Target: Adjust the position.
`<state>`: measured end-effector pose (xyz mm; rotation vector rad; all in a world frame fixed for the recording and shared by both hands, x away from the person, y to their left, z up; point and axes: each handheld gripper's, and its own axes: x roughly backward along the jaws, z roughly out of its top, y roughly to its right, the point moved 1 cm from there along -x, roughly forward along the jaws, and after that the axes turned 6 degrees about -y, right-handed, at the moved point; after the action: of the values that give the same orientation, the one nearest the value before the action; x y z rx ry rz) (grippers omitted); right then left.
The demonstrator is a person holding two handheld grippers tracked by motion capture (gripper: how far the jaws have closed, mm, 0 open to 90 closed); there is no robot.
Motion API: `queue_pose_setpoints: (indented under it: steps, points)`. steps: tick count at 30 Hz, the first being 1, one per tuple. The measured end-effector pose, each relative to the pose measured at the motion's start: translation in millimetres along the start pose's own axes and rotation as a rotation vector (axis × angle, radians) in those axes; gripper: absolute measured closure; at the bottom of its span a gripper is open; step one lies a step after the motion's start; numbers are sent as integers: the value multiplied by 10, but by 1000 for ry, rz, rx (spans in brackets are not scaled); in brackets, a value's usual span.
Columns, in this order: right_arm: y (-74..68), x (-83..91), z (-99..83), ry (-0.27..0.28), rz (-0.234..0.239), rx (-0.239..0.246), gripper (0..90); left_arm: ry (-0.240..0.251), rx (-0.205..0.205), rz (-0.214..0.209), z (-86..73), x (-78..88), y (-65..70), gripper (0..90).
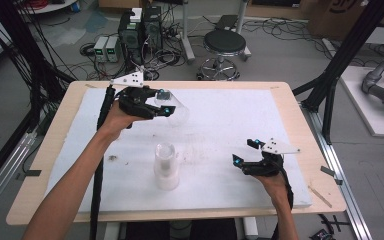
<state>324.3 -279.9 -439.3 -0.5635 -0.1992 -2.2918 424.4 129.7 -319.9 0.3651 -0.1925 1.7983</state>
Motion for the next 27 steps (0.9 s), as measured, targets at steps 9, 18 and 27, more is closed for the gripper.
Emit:
queue_pose_setpoints:
  steps: [9,18,27]
  points:
    - [19,2,10,-1,20,-2,155,6,2,-9,1,-6,1,410]
    - [65,11,400,15,86,68,155,39,6,-18,17,34,18,410]
    - [92,0,850,17,199,147,156,57,2,-38,36,14,50,411]
